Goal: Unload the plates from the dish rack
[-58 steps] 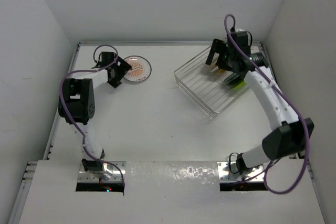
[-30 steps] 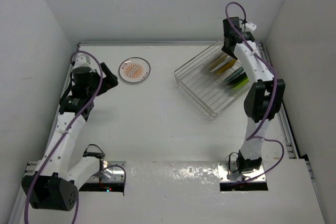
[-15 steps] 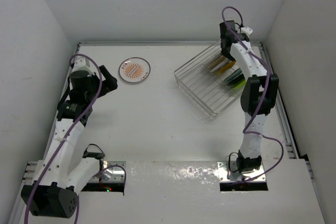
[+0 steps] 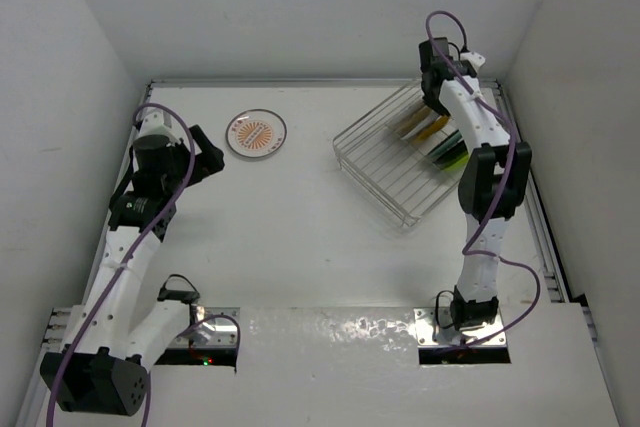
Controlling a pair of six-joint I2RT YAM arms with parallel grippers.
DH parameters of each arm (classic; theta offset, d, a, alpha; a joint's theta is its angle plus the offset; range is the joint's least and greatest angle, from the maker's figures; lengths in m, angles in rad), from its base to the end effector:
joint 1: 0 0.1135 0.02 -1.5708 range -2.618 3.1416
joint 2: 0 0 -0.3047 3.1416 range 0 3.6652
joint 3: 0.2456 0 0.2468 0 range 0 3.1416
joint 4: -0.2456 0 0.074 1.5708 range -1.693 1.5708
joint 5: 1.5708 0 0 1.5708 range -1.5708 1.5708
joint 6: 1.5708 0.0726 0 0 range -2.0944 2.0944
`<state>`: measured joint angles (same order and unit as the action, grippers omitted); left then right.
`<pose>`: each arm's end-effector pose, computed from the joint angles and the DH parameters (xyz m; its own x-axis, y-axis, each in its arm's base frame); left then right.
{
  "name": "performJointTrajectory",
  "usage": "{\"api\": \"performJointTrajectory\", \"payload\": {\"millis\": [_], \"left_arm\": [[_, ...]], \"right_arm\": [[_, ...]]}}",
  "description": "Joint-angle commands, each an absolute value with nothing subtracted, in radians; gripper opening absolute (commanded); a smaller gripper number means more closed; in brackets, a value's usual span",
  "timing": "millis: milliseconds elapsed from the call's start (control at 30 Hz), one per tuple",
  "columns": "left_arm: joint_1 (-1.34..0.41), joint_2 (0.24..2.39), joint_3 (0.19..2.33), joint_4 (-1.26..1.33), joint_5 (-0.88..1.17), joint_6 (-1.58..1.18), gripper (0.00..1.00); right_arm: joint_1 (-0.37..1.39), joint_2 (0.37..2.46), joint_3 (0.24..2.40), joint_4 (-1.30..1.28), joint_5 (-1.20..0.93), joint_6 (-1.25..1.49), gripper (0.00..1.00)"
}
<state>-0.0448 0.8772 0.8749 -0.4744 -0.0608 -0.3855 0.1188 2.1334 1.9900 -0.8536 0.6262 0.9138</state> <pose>0.1949 -0.0043 0.3400 -0.4213 -0.3568 -0.8338 -0.1809 0.9339 -0.3083 0.5017 0.0170 0.2849 -0.3352 0.6061 -0.7213 0.7946 0.5932 0.1292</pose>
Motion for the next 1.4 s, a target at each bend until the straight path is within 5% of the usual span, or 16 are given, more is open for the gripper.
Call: {"api": "performJointTrajectory", "payload": {"millis": [0, 400, 633, 833, 1000, 1300, 1367], "left_arm": [[-0.041, 0.862, 0.871, -0.436, -0.049, -0.371, 1.00], [-0.041, 0.873, 0.907, -0.296, 0.339, -0.403, 1.00], [-0.057, 0.994, 0.936, 0.076, 0.727, -0.691, 1.00], [-0.210, 1.156, 1.061, 0.178, 0.693, -0.756, 1.00], [-0.282, 1.247, 1.117, 0.099, 0.553, -0.732, 0.98], [-0.282, 1.308, 1.095, 0.006, 0.446, -0.660, 0.77], [-0.282, 1.310, 1.089, 0.034, 0.462, -0.660, 0.66]], "right_arm": [[0.121, 2.039, 2.068, -0.879, 0.672, 0.904, 0.00], [0.121, 1.715, 2.072, -0.795, 0.730, 0.707, 0.00], [0.149, 1.490, 1.808, -0.637, 0.259, 0.526, 0.00], [0.225, 1.309, 1.418, -0.256, -0.360, 0.459, 0.00], [0.282, 1.238, 1.232, -0.010, -0.460, 0.552, 0.00], [0.288, 1.230, 1.140, 0.178, -0.542, 0.672, 0.00], [0.290, 1.242, 1.128, 0.221, -0.552, 0.689, 0.00]]}}
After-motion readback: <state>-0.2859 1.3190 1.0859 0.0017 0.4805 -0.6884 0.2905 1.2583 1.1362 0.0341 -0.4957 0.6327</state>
